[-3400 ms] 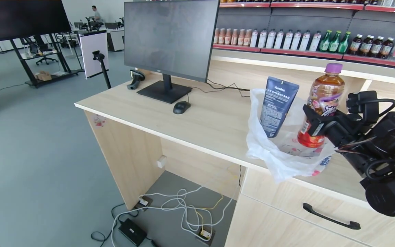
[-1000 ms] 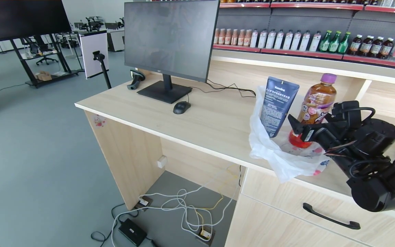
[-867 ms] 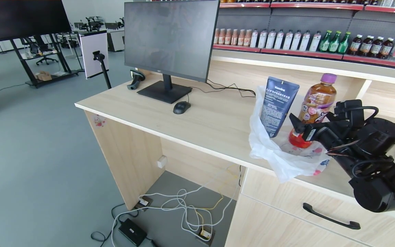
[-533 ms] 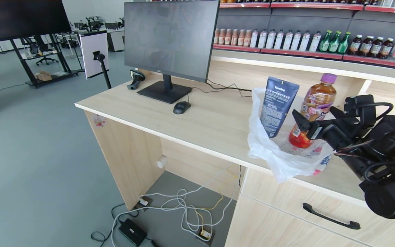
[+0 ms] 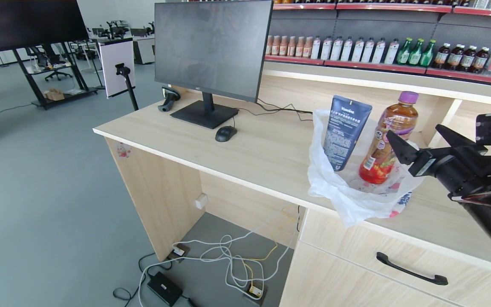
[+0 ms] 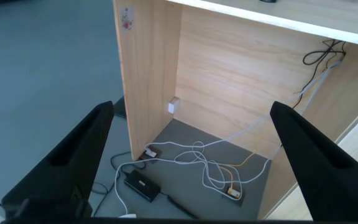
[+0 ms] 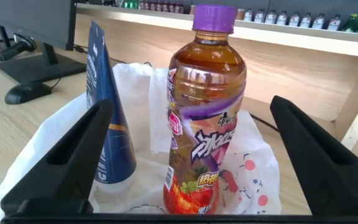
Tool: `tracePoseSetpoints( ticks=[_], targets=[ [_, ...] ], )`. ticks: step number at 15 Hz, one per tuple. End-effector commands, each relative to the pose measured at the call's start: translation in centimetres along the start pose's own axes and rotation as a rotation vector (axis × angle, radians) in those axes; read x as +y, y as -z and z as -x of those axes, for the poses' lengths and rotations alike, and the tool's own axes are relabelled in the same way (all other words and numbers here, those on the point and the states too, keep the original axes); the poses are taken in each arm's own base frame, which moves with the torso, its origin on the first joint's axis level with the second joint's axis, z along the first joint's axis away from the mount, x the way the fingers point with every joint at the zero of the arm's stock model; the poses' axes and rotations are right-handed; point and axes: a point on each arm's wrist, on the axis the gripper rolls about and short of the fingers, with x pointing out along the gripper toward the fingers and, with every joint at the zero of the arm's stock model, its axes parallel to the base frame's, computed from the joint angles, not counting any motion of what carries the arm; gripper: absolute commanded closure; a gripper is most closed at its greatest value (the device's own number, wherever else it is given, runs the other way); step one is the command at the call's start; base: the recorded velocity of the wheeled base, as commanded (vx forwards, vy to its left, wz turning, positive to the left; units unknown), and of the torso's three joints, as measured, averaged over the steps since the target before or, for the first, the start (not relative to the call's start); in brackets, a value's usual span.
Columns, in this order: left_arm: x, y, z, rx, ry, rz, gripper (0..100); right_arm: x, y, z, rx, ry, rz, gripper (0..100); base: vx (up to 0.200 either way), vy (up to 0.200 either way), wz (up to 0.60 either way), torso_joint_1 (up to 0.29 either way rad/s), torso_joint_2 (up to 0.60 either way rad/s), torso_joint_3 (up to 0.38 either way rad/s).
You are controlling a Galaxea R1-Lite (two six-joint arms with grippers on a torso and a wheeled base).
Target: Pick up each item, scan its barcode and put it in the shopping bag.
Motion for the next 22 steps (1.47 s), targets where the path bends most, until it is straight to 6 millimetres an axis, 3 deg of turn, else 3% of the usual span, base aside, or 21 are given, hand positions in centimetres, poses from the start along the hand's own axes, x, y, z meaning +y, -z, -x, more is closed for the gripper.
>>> tracePoseSetpoints(
  ticks=[1,3,11,13,15,17,19,21,22],
  targets=[
    [0.0,0.0,0.0,-0.001,0.000,0.000,0,0.1,-2.3,3.1,-0.048,-0.009,-0.004,0,0.000,0.000,0.00,0.000,0.00,0.000],
    [0.0,0.0,0.0,-0.001,0.000,0.000,0,0.0,-2.7,3.9,-0.054,-0.006,-0.003,0,0.000,0.000,0.00,0.000,0.00,0.000],
    [0.0,0.0,0.0,-0.001,0.000,0.000,0,0.1,-2.7,4.1,-0.049,-0.008,-0.023,0,0.000,0.000,0.00,0.000,0.00,0.000],
    [0.0,0.0,0.0,-0.001,0.000,0.000,0,0.0,-3.0,5.1,-0.055,-0.010,-0.060,0,0.000,0.000,0.00,0.000,0.00,0.000],
    [0.0,0.0,0.0,-0.001,-0.002,0.000,0,0.0,-3.3,6.9,-0.051,-0.011,-0.073,0,0.000,0.000,0.00,0.000,0.00,0.000],
    [0.0,0.0,0.0,-0.001,-0.002,0.000,0,0.0,-3.1,12.8,-0.020,-0.015,-0.073,0,0.000,0.000,0.00,0.000,0.00,0.000],
    [0.0,0.0,0.0,-0.001,0.000,0.000,0,-0.1,-4.4,15.0,-0.054,-0.033,-0.097,0,0.000,0.000,0.00,0.000,0.00,0.000],
    [0.0,0.0,0.0,-0.001,-0.002,0.000,0,0.1,-4.4,16.9,0.005,-0.115,-0.089,0,0.000,0.000,0.00,0.000,0.00,0.000],
    [0.0,0.0,0.0,-0.001,-0.002,-0.002,0,0.1,-4.3,19.1,0.040,-0.127,-0.071,0,0.000,0.000,0.00,0.000,0.00,0.000]
  ],
)
